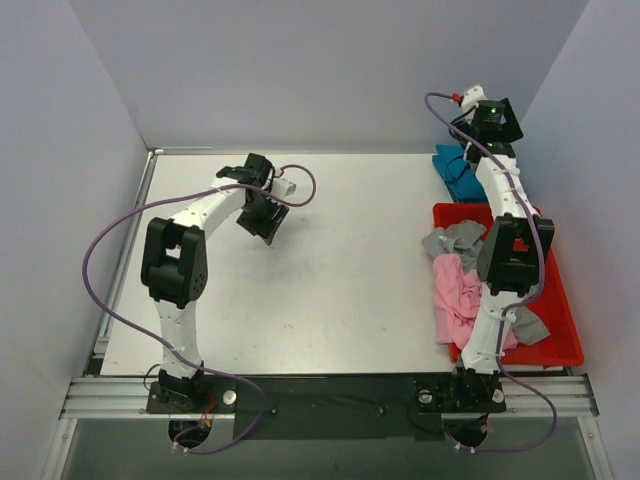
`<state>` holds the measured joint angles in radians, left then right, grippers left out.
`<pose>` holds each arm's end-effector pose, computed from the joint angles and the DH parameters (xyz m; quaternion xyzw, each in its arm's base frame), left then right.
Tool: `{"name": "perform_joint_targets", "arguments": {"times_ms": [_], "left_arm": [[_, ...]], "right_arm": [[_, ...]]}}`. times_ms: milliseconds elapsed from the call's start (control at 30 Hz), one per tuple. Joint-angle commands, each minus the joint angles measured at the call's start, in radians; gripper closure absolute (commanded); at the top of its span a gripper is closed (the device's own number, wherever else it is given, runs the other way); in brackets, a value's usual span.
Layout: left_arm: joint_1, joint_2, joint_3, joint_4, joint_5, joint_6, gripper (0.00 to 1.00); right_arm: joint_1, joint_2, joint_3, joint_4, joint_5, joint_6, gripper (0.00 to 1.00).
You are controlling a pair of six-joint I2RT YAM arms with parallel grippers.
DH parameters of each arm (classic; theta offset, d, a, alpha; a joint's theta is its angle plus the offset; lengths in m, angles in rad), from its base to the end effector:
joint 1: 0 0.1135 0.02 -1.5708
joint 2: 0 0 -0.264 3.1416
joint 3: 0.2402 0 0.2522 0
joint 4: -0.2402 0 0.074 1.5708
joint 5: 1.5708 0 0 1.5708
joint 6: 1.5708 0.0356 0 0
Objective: Fold and stack the t-shirts
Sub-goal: Put the neatly folded tshirt into the corner of the board with the right arm
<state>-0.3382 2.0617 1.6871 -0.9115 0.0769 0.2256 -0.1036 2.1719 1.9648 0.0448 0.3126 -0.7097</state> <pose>0.4001 -0.1436 0.2074 0.2804 0.9486 -0.0460 0.1394 0.5239 -0.0655 0.3221 -0.1285 0.7486 -0.3619 0.5405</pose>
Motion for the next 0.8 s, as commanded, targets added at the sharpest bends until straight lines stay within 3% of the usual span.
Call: {"name": "perform_joint_targets", "arguments": {"times_ms": [0, 200, 233, 433, 600, 767], "left_arm": [[0.018, -0.161, -0.016, 0.009, 0.079, 0.086, 0.35], [0.027, -0.34, -0.174, 0.149, 0.141, 0.069, 0.32], [0.027, -0.379, -0.229, 0.181, 0.141, 0.039, 0.32], [0.025, -0.471, -0.423, 0.358, 0.11, -0.103, 0.31], [0.024, -0.505, -0.523, 0.413, 0.074, -0.166, 0.31], [-0.005, -0.496, -0.616, 0.444, -0.099, -0.22, 0.31]], "right_arm": [[0.097, -0.291, -0.19, -0.037, -0.044, 0.205, 0.14], [0.212, -0.562, -0.55, -0.022, -0.303, 0.458, 0.14], [0.22, -0.596, -0.651, 0.013, -0.376, 0.495, 0.09], [0.298, -0.834, -1.033, 0.124, -0.496, 0.633, 0.08], [0.372, -0.966, -1.324, 0.245, -0.486, 0.661, 0.08], [0.409, -1.035, -1.448, 0.282, -0.422, 0.679, 0.08]]}}
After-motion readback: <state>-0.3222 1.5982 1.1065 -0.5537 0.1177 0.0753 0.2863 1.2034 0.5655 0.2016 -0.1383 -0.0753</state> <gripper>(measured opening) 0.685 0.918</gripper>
